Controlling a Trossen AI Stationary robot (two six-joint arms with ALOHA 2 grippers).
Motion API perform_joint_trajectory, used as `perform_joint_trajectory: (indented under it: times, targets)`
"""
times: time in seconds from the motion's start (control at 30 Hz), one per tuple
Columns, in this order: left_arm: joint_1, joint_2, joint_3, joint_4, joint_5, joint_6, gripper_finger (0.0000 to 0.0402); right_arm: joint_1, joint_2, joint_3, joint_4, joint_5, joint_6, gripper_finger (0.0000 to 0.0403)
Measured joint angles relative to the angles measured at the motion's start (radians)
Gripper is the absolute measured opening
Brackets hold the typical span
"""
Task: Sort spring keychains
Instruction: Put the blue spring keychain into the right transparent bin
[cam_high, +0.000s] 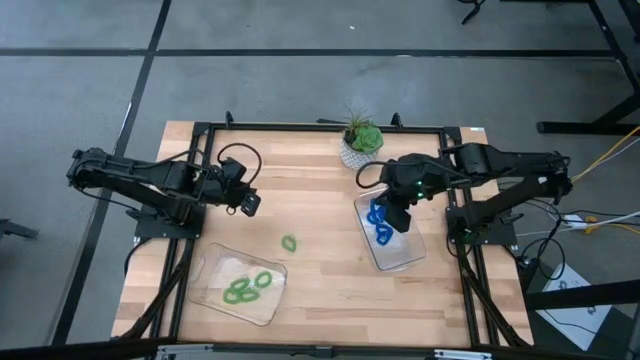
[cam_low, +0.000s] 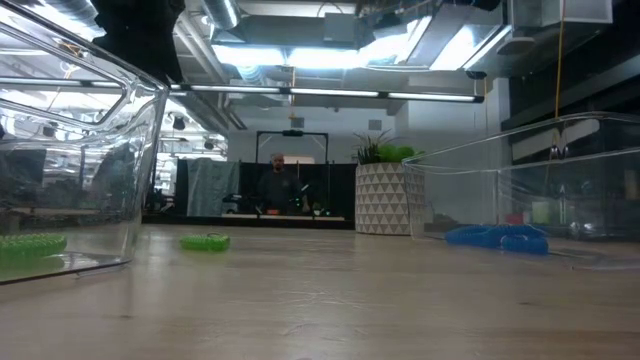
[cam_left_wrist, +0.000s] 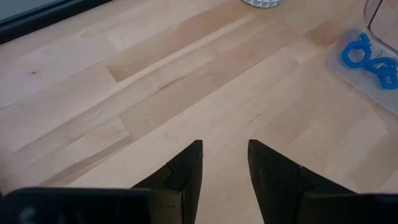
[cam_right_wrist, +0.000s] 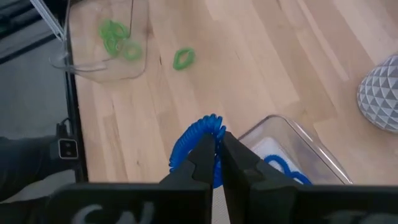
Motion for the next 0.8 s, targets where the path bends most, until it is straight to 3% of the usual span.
perform_joint_trajectory:
  times: [0.23, 0.4, 0.8]
  targets:
    - [0.0, 0.033, 0.0, 0.003, 0.002, 0.0, 0.0123, 0.0, 0.003, -0.026, -0.117, 0.032, -0.001, 0.0016]
    - [0.0, 0.057, 0.0, 0.003, 0.003, 0.0, 0.0123, 0.0, 0.002, -0.118, -0.191, 0.08, 0.006, 0.0016]
    - [0.0, 0.067, 0.0, 0.018, 0.004, -0.001, 0.0123, 0.0, 0.004, -0.465, -0.02, 0.015, 0.105, 0.0016]
